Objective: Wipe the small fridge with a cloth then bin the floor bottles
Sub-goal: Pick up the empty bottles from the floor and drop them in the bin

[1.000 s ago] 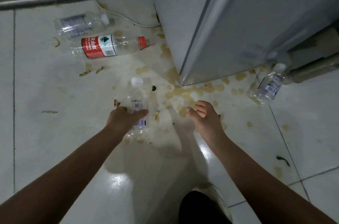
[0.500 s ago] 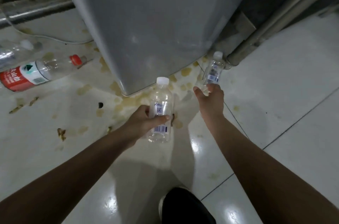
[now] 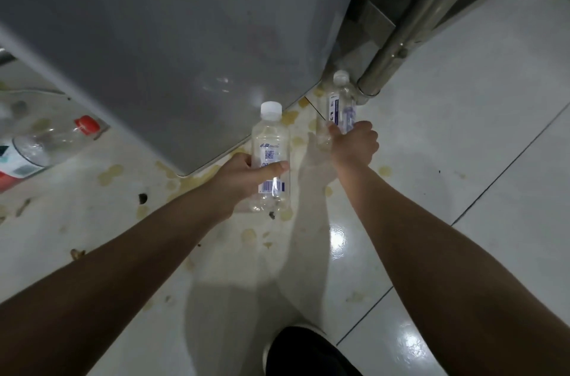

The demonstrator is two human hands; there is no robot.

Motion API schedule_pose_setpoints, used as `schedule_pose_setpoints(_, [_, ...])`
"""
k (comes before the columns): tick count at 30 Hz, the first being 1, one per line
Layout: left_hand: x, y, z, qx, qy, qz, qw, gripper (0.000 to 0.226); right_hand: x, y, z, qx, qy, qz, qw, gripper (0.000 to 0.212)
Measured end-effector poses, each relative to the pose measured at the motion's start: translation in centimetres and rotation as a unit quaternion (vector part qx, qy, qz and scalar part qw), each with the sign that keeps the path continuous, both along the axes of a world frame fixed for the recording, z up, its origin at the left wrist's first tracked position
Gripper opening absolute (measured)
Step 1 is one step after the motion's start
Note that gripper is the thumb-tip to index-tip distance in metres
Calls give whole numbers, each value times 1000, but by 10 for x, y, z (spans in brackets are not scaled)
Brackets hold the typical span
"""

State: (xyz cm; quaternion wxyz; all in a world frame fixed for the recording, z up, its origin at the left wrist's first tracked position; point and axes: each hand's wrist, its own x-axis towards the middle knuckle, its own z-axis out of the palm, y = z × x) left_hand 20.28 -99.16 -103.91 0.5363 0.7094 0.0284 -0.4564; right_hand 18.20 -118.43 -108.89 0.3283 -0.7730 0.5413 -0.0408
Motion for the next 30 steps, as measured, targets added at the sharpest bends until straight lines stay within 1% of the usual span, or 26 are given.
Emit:
schedule_pose_setpoints(2, [-1, -1, -2, -5, -1, -1, 1000, 18, 1, -4, -3, 19, -16, -9, 1000, 59])
schedule_pose_setpoints(4, [-1, 0, -3, -12, 1, -2, 1000, 20, 2, -6, -5, 52, -52, -24, 997, 56])
schedule_pose_setpoints(6, [-1, 1, -6, -12, -18, -11, 1000, 29, 0, -5, -3, 84, -76, -37, 993, 57])
schedule_pose_setpoints(8, [-2, 3, -7, -5, -55, -25, 998, 38, -4, -5, 2, 116, -93, -45, 988, 65])
schedule_pose_setpoints(10, [-4, 5, -5, 0, -65, -25, 998, 57, -12, -6, 11, 155, -97, -68, 981, 69])
schedule_pose_setpoints(11, [-6, 6, -1, 1, -65, -27, 998, 68, -19, -7, 16, 182, -103, -76, 975, 63])
schedule_pose_setpoints(13, [-12, 7, 7, 11, -59, -27, 998, 83, -38, -7, 31, 248, -128, -79, 957, 39])
schedule_pose_setpoints(14, [-17, 8, 14, 17, -54, -23, 998, 82, -52, -3, 42, 289, -135, -74, 945, 38])
schedule_pose_setpoints(15, [-24, 9, 22, 25, -52, -20, 998, 75, -67, 2, 54, 332, -143, -72, 929, 36])
schedule_pose_setpoints(16, [-31, 10, 32, 37, -50, -19, 998, 66, -83, 8, 65, 372, -157, -73, 912, 30])
schedule_pose_setpoints(17, [-38, 11, 42, 55, -48, -20, 997, 62, -99, 16, 76, 404, -165, -72, 897, 22])
schedule_pose_setpoints(20, [-64, 20, 78, 105, -44, -27, 993, 73, -140, 39, 118, 471, -161, -105, 861, 15])
schedule_pose_setpoints(22, [-86, 28, 108, 107, -39, -25, 993, 83, -165, 51, 147, 476, -138, -121, 860, 10])
schedule_pose_setpoints(23, [-96, 33, 124, 104, -36, -21, 994, 83, -176, 55, 162, 474, -130, -118, 863, 9])
schedule_pose_setpoints(25, [-117, 39, 157, 100, -36, -18, 994, 71, -194, 61, 201, 474, -135, -113, 863, 11])
schedule_pose_setpoints(27, [-133, 42, 192, 110, -45, -16, 993, 42, -211, 66, 245, 462, -148, -103, 868, 20])
schedule_pose_setpoints(28, [-140, 43, 212, 116, -50, -14, 992, 31, -219, 68, 269, 455, -150, -99, 872, 21])
schedule_pose_setpoints(29, [-147, 44, 234, 119, -55, -11, 991, 28, -227, 71, 292, 452, -159, -102, 872, 18])
schedule_pose_setpoints(30, [-153, 44, 259, 117, -57, -13, 991, 35, -236, 72, 315, 452, -172, -113, 868, 13])
